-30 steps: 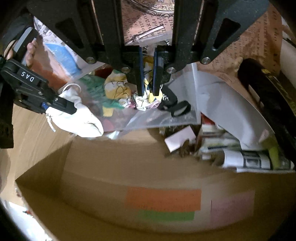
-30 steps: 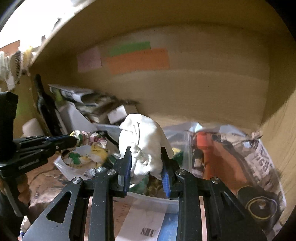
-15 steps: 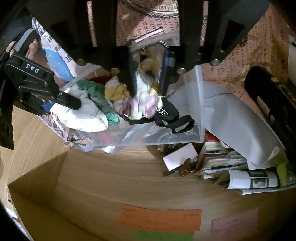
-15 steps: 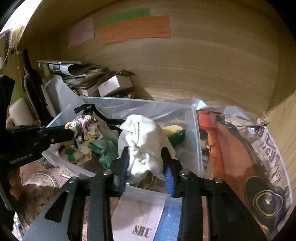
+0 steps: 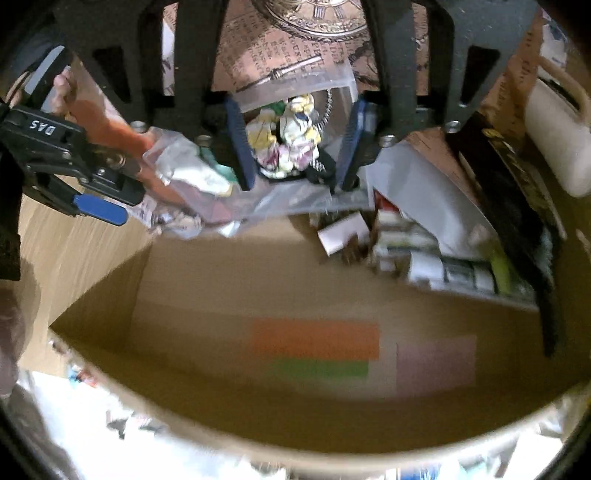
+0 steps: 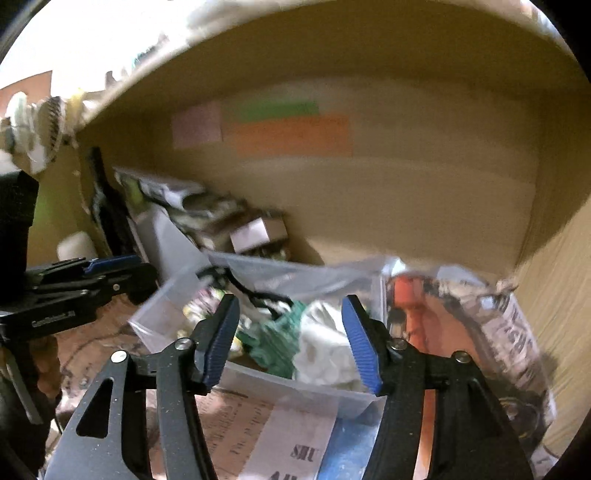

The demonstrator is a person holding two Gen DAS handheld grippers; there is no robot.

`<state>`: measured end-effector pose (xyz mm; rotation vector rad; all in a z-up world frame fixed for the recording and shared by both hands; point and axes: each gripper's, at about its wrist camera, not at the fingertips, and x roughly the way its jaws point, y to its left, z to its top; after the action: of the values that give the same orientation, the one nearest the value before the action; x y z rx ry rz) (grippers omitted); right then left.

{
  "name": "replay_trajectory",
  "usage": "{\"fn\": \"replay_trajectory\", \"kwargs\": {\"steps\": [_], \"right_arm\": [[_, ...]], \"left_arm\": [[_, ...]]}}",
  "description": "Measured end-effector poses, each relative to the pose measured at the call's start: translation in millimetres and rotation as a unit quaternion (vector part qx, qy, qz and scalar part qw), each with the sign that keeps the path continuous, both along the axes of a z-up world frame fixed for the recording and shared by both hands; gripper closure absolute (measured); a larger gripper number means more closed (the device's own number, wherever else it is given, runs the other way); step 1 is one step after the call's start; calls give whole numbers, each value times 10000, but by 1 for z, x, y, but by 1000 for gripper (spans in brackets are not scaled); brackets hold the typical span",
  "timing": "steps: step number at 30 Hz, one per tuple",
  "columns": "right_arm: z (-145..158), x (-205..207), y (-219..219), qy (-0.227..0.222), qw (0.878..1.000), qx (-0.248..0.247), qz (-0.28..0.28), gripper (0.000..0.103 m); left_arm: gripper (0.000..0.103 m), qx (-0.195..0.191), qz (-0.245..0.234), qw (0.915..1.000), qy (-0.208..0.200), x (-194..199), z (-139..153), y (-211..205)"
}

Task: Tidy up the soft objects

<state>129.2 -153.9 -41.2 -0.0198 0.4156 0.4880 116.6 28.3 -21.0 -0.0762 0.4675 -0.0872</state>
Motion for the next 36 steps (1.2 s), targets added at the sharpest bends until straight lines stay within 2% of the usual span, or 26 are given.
{"fn": "replay_trajectory", "kwargs": {"steps": [3, 5, 7, 9, 14, 17, 19, 20, 36], "right_arm": [[15, -16, -4, -255, 9996, 98, 30, 46], [24, -26, -6, -419, 9990, 150, 17, 44], [30, -34, -8, -578, 9981, 199, -21, 32], [34, -41, -11, -698, 9972, 262, -37, 25], [43, -55, -12, -900, 9954, 314, -119, 20], [44, -59, -12, -954, 9946, 376, -133, 10], [45, -63, -12, -1011, 9939, 399, -183, 1], [45, -66, -13, -1037, 9936, 400, -208, 0], [46, -74, -12, -1048, 9933, 448, -188, 0]], "left_arm": [[38, 14, 53, 9995, -305, -16, 13, 0], [35, -3, 62, 9991, -414, -23, 18, 1], [29, -15, 79, 9984, -554, -32, 24, 2], [22, -33, 59, 9978, -653, -40, 29, 3], [8, 51, 63, 9952, -973, -61, 39, -3], [3, 147, 49, 9941, -1072, -69, 43, -7], [2, 203, 53, 9934, -1124, -72, 45, -9], [2, 203, 37, 9933, -1138, -74, 45, -11], [0, 248, 107, 9927, -1175, -77, 46, -17]]}}
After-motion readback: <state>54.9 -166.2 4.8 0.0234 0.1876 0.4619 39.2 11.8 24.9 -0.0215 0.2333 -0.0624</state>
